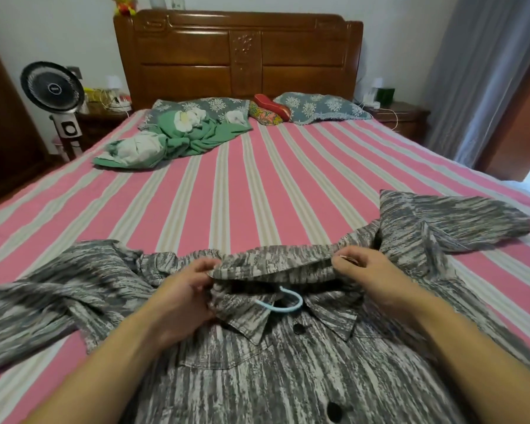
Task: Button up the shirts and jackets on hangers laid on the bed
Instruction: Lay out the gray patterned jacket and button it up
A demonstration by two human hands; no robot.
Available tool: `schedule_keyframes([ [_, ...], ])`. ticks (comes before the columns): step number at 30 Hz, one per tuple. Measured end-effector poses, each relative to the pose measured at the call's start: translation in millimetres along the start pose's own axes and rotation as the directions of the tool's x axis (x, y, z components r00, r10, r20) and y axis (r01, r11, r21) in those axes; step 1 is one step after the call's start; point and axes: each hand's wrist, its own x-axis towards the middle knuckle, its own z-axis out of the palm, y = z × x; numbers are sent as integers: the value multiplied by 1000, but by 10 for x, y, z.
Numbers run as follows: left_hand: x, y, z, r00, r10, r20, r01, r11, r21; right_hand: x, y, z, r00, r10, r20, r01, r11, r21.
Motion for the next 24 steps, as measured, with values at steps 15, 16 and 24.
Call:
schedule_keyframes([
  [15, 204, 0, -68, 994, -92, -51, 81, 978, -191, 135, -3, 38, 916, 335, 219, -359, 446, 820],
  [16, 219, -27, -50, 995, -67, -73, 49, 971, -233, 115, 23, 15, 915, 352, 196, -366, 520, 772],
  [24, 187, 81, 12, 997, -81, -4, 81, 995, 58, 175, 152, -182, 927, 352, 127, -319, 567, 760],
])
